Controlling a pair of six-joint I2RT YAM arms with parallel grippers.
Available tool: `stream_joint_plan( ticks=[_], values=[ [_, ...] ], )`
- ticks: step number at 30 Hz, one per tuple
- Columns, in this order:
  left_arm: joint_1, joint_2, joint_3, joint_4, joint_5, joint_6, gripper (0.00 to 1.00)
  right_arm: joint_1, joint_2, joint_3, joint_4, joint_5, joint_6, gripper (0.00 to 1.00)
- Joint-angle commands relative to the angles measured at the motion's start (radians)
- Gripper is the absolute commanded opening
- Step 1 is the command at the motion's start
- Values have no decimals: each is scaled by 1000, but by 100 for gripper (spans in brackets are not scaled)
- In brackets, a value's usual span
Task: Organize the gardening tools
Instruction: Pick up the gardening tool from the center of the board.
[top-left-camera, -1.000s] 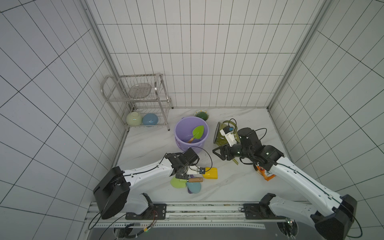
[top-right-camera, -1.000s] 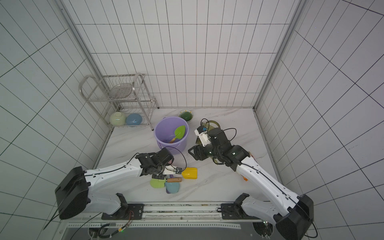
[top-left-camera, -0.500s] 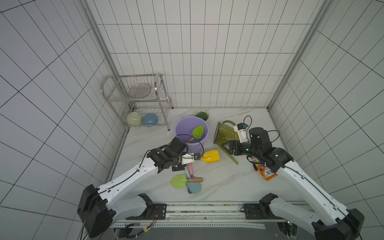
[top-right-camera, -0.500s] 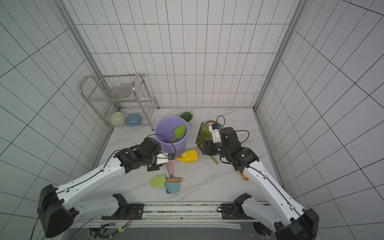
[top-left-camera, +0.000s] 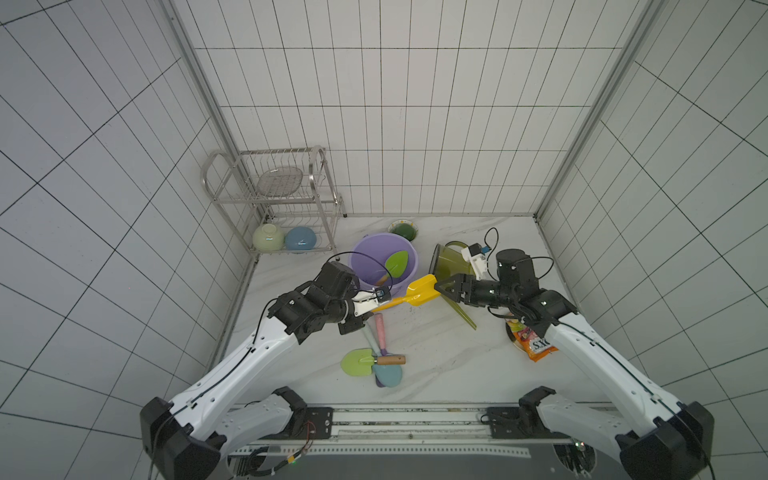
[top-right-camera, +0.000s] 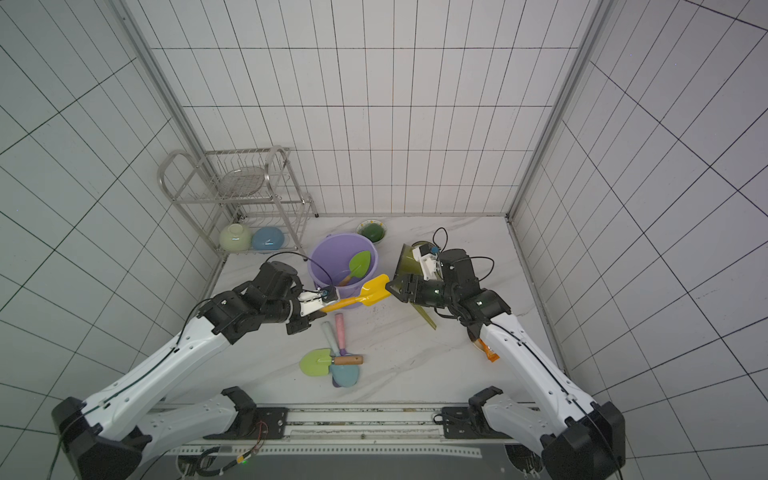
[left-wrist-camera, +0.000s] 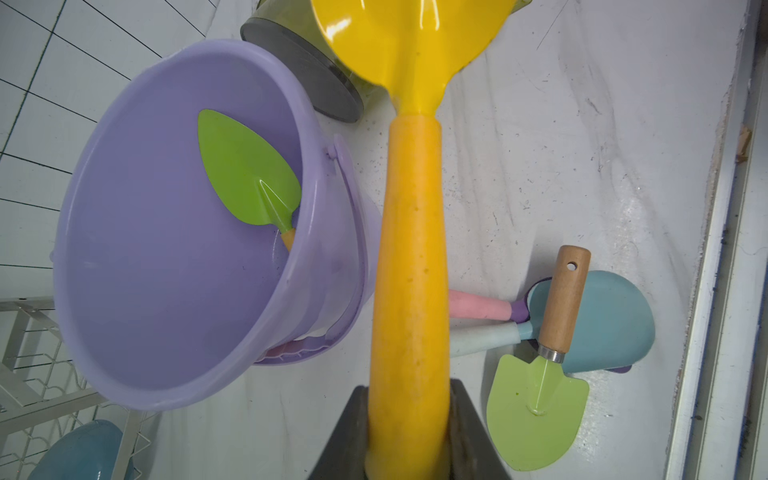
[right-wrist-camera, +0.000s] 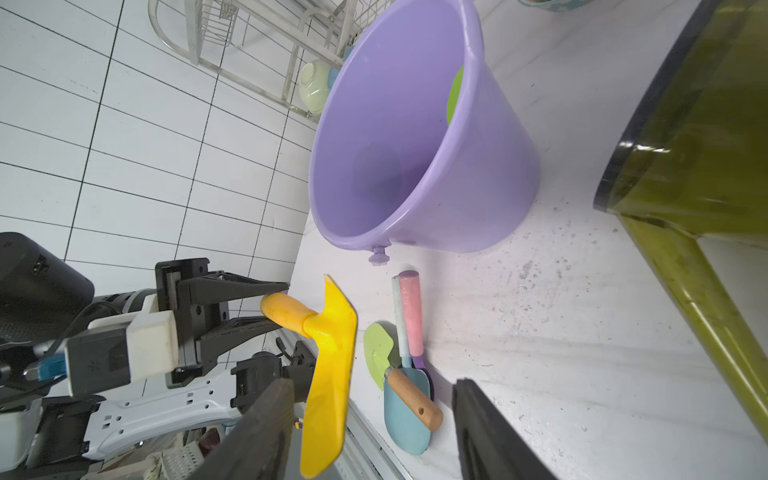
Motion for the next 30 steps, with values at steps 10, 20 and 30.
stream_joint_plan(
  ticks=[10,20,30],
  values=[
    [5,-13,9,14,37,-14,0,-9,74,-4,113,-88,43,29],
    [2,-7,-7,24,22,-6,0,-7,86,-1,126,-97,38,1],
    [2,-11,7,-4,4,-23,51,-21,81,152,-85,-26,-134,0]
  ],
)
